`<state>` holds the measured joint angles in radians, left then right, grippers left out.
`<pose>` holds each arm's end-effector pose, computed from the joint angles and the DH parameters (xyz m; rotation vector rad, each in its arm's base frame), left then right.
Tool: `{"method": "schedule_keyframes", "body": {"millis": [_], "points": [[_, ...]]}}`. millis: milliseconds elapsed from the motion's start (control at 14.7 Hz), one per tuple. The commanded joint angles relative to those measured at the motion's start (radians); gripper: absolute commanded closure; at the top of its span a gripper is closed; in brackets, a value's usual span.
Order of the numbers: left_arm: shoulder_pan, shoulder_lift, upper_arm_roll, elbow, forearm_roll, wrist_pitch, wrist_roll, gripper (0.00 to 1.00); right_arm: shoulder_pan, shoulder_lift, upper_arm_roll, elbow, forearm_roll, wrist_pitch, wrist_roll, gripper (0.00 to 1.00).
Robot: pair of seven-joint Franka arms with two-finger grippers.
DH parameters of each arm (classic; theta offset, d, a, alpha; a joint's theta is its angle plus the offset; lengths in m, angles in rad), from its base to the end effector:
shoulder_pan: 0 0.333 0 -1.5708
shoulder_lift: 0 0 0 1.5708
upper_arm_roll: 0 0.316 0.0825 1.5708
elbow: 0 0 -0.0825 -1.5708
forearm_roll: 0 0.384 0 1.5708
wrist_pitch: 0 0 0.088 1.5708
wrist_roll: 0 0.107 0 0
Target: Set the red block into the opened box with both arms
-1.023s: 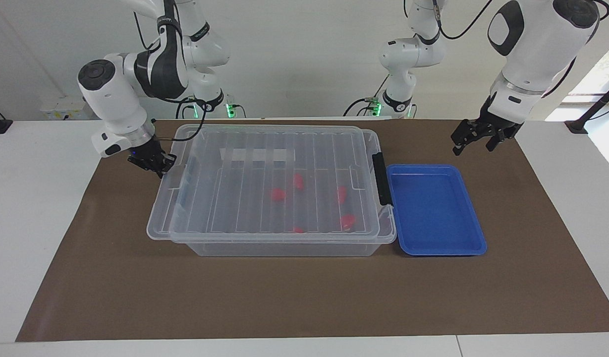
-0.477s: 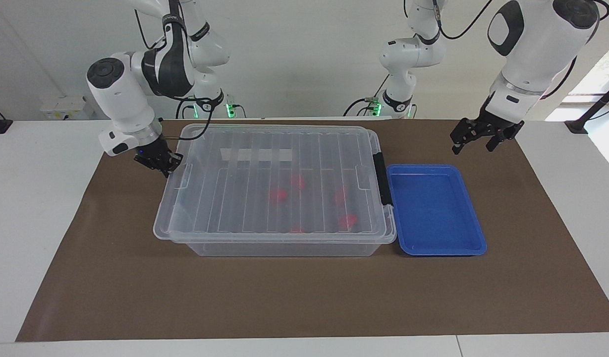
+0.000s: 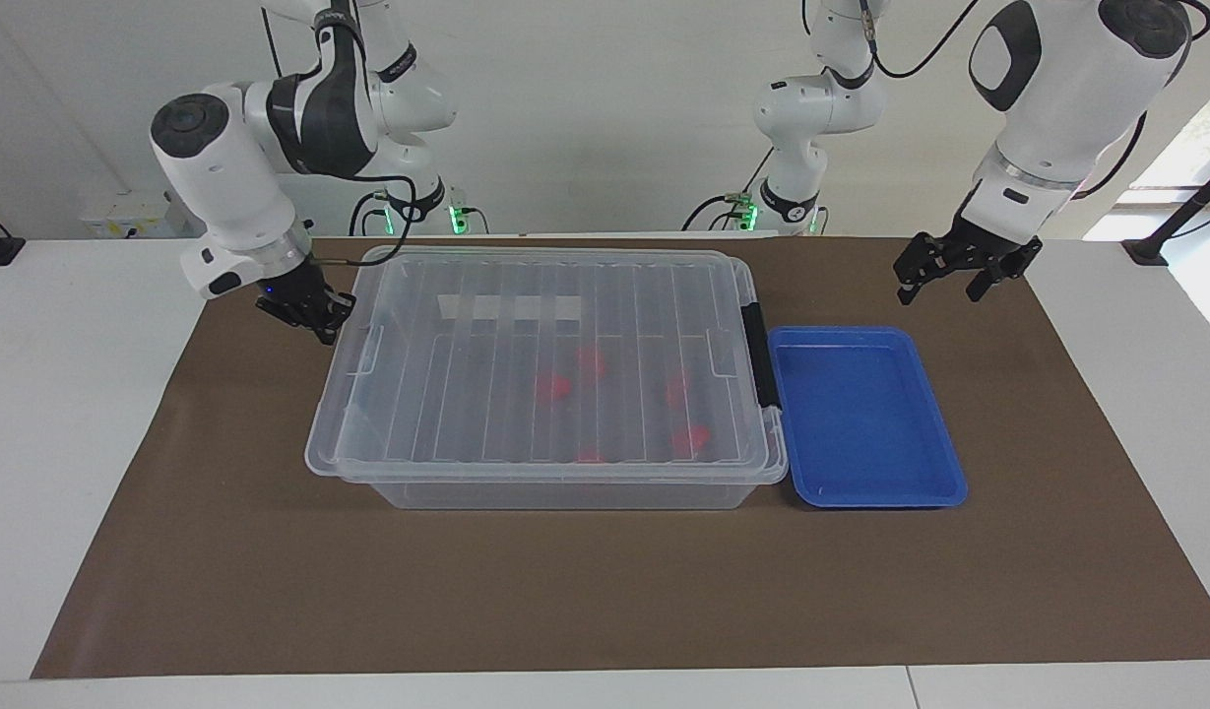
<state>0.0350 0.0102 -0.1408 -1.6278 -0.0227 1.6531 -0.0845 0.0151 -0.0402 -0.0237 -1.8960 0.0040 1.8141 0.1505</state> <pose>0.5606 -0.0614 0.5991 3.1160 -0.0305 0.0200 0.5449 -0.0045 0.5127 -3.1290 0.2510 0.0658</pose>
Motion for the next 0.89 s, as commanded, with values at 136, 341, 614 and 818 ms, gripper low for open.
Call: {"method": "schedule_keyframes", "body": {"millis": [136, 341, 614, 818], "points": [[0.008, -0.012, -0.006, 0.003, 0.007, -0.050, 0.023, 0.00, -0.027, 0.017, -0.007, 0.264, -0.003, -0.287, 0.015, 1.00], [0.005, -0.022, -0.006, -0.001, 0.007, -0.050, 0.020, 0.00, -0.049, 0.005, -0.007, 0.264, -0.001, -0.323, 0.015, 1.00], [0.014, -0.024, -0.006, -0.010, 0.006, -0.035, 0.014, 0.00, -0.063, 0.002, -0.005, 0.264, 0.016, -0.351, -0.002, 0.00], [0.011, -0.024, -0.006, -0.010, 0.006, -0.035, 0.014, 0.00, -0.052, 0.011, -0.015, 0.270, 0.002, -0.357, -0.003, 0.00]]}}
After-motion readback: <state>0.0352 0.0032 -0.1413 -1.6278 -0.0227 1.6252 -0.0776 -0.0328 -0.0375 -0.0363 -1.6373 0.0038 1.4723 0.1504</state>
